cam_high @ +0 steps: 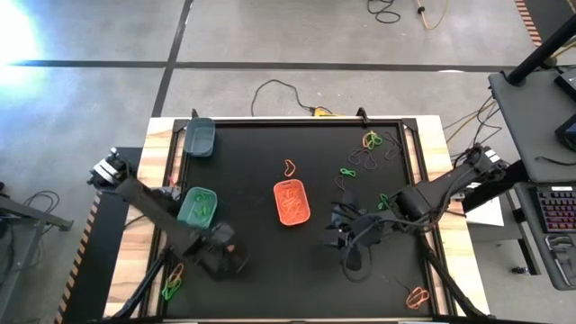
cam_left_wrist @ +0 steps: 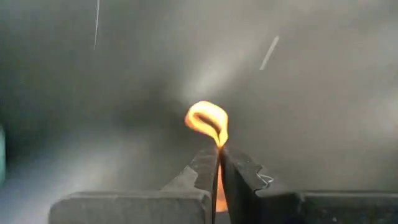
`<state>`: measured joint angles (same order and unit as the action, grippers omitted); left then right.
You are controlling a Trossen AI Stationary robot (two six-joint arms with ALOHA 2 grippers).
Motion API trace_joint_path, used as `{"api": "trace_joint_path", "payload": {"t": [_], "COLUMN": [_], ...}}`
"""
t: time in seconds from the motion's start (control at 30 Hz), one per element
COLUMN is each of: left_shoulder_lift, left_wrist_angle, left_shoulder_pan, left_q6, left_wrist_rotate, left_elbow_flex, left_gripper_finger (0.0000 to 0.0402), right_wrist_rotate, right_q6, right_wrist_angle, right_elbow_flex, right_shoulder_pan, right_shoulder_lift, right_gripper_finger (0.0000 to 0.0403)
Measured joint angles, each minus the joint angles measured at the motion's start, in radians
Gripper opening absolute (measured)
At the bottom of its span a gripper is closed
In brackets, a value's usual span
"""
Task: Sort rubber bands into baskets
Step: Put the orange rubber band into the orange bin
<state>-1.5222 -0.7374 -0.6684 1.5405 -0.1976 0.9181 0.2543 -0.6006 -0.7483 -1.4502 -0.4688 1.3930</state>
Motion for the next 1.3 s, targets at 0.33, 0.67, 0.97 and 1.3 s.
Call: {"api": "trace_joint_path", "payload": {"t": [0.33,0.67,0.97,1.3], "left_shoulder_lift": [-0.007,-0.212,-0.310,-0.195], "left_wrist_angle": [0.410,0.745,0.752,0.610], "left_shoulder_pan": [0.428,0.651,0.656,0.661], "left_q6": [-0.801,-1.174,-1.173,-1.190], "left_wrist_rotate": [-0.135,0.064,0.090,0.197], "left_elbow_flex": [0.061,0.057,0.057,0.095], "left_gripper_finger": [0.0000,0.0000,0.0012,0.0152], "right_wrist_rotate": [-0.099,-0.123,-0.134,-0.151], "right_q6": [-0.014,-0.025,0.001,0.075], "right_wrist_angle": [-0.150,-0.286,-0.316,-0.318], "right_elbow_flex": [0.000,0.000,0.000,0.000], "right_shoulder_pan": [0.101,0.181,0.238,0.332], "right_shoulder_lift": [0.017,0.000,0.000,-0.006], "right_gripper_finger": [0.0206,0.0206,0.0206,0.0206]}}
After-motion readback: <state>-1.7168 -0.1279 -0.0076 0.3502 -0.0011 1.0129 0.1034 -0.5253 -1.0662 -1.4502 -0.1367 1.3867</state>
